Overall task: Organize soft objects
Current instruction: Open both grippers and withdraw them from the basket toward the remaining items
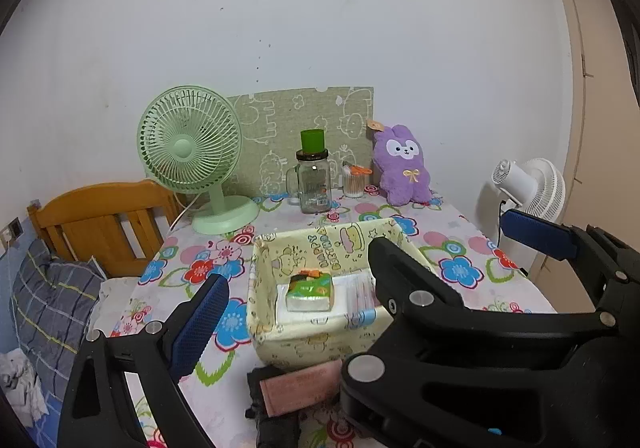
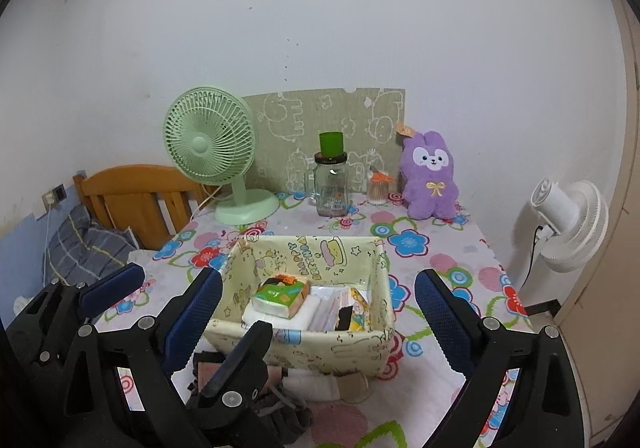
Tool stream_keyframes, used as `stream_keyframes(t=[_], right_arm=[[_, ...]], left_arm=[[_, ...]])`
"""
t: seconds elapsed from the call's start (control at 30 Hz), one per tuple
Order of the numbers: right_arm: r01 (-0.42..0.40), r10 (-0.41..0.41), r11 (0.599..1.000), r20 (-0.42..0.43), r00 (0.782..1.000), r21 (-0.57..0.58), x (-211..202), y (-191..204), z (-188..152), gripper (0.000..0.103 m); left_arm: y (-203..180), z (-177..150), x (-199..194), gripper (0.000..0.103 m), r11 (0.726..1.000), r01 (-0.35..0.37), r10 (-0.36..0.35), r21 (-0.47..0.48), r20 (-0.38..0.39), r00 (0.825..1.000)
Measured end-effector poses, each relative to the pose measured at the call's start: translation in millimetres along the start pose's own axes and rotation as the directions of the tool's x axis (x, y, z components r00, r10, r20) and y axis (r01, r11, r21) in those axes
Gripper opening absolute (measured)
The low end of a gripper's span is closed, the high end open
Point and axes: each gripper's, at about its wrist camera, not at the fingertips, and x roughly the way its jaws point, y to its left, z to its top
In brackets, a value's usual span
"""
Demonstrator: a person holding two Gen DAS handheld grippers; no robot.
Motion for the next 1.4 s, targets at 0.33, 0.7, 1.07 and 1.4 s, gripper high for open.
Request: stream_keyframes(t=[0.33,0.7,1.07,1.4], right_arm=[[-0.001,0.001,1.000,0.000,1.000,-0.026,-15.6,7.1,-13.5,0.098],[0.012,-0.013,0.999,-0.017,1.000,-0.038,-18.7,11.5,-31.1,0.098],[0.003,-0.003,0.998,0.000,1.000,-0.056,-11.3,15.4,-48.7,0.098],[-0.018,0.016,0.999,-0.053,0.998,-0.039,4.4,14.9,-67.2,0.098]], left_arm=[[-0.9,-14.3,-15.2,0.097,1.000,0.003,-0.003,0.014,-0.003,1.000],[-2.5,-31.4,-15.9,0.097,1.000,0.024,-0.024,0.011,-0.023,0.999],[0.5,-50.5,-5.4,0.097,0.999,0.034,-0.034,-0.005,-0.048,0.998],[1.4,-69.9,3.9,0.097,1.000,0.005,-0.006,-0.017,-0.077,0.997]])
